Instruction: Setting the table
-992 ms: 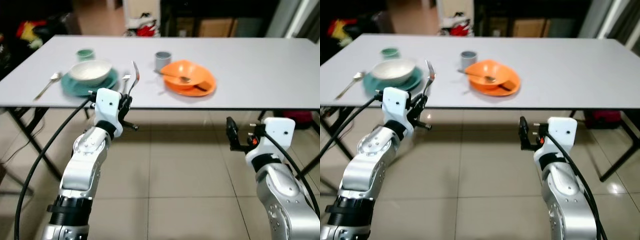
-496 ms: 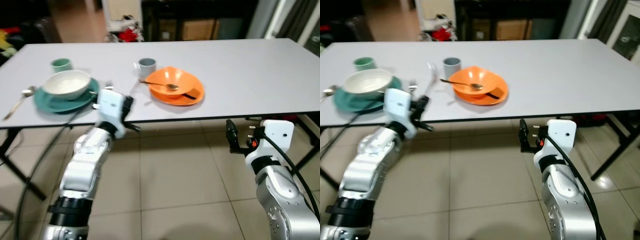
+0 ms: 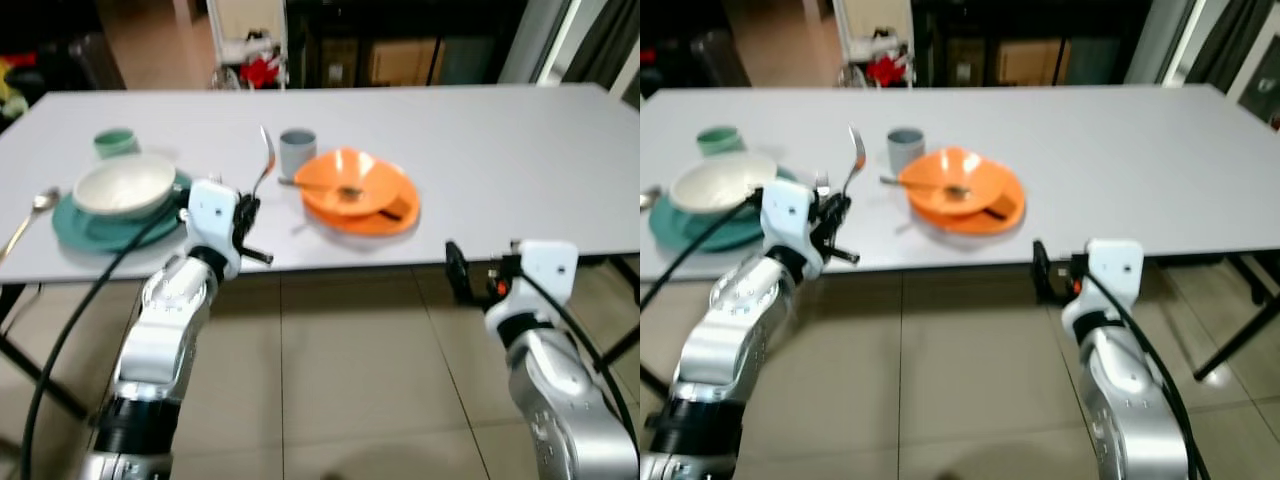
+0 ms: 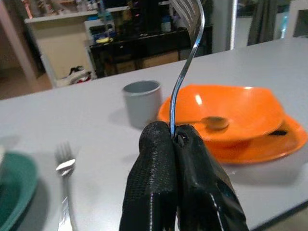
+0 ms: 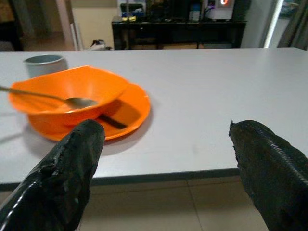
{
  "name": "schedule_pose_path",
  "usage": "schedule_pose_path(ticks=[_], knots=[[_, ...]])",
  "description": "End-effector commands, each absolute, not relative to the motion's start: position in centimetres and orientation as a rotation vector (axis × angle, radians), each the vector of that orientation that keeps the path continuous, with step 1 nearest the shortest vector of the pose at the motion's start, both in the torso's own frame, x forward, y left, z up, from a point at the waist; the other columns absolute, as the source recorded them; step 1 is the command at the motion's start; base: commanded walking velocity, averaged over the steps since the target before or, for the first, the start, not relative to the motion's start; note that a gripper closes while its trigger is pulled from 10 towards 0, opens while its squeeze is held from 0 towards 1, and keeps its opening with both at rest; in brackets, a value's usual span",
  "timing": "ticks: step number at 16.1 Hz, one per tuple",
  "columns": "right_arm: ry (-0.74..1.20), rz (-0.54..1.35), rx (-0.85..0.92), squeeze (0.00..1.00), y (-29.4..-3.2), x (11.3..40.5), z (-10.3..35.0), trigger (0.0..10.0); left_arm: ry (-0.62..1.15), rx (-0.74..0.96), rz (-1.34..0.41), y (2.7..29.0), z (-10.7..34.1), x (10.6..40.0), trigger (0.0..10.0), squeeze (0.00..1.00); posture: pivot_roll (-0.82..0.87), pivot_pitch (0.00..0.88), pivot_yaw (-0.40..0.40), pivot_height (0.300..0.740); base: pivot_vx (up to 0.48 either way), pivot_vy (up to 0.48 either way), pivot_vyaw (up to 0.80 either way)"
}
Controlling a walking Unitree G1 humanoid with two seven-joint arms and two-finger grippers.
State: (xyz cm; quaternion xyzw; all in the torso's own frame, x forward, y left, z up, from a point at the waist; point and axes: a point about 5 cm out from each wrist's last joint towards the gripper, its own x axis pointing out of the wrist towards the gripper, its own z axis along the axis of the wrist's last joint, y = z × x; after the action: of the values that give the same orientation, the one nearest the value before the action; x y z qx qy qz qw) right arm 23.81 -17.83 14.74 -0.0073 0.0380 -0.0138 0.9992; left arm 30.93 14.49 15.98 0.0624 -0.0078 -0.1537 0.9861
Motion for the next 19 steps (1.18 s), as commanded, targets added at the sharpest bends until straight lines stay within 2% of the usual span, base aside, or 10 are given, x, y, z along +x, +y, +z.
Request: schedule_pose_path(ticks=[1, 3, 7, 10, 15, 17, 19], knots=[[0.062, -0.057, -0.026, 0.00, -18.63, 23.60, 15.03, 10.0, -0.036, 0.125, -0.345, 13.44, 16.46, 30.93, 10.0, 0.00, -0.05, 0.000, 0.024, 0.740, 0.352, 0.000, 0.00], [0.061, -0.057, -0.021, 0.00, -18.70, 23.57, 15.04, 10.0, -0.037, 0.126, -0.352, 13.30, 16.51, 31.02, 10.0, 0.00, -0.05, 0.000, 0.026, 0.740, 0.354, 0.000, 0.00], [0.062, -0.052, -0.021, 0.00, -18.65, 23.55, 15.02, 10.0, -0.038, 0.136, -0.368, 13.13, 16.53, 31.03, 10.0, 0.00, -0.06, 0.000, 0.028, 0.740, 0.352, 0.000, -0.70], [0.062, -0.019, -0.027, 0.00, -18.69, 23.56, 15.06, 10.0, -0.038, 0.142, -0.369, 13.13, 16.58, 31.13, 10.0, 0.00, -0.06, 0.000, 0.030, 0.740, 0.354, 0.000, 0.00], [0.077, 0.141, -0.052, 0.00, -18.66, 23.42, 15.42, 10.0, -0.039, 0.162, -0.371, 13.31, 16.72, 31.30, 10.0, 0.00, -0.05, 0.000, 0.031, 0.740, 0.352, 0.000, 0.00], [0.082, 0.182, -0.064, 0.00, -18.85, 23.41, 15.61, 10.0, -0.023, 0.219, -0.403, 13.24, 16.78, 31.38, 10.0, 0.00, -0.05, 0.000, 0.030, 0.740, 0.172, 0.000, 0.00], [0.088, 0.256, -0.077, 0.00, -18.82, 23.21, 15.84, 10.0, 0.016, 0.353, -0.473, 13.16, 17.04, 31.58, 10.0, 0.00, -0.05, 0.000, 0.033, 0.740, 0.000, 0.000, 0.00]])
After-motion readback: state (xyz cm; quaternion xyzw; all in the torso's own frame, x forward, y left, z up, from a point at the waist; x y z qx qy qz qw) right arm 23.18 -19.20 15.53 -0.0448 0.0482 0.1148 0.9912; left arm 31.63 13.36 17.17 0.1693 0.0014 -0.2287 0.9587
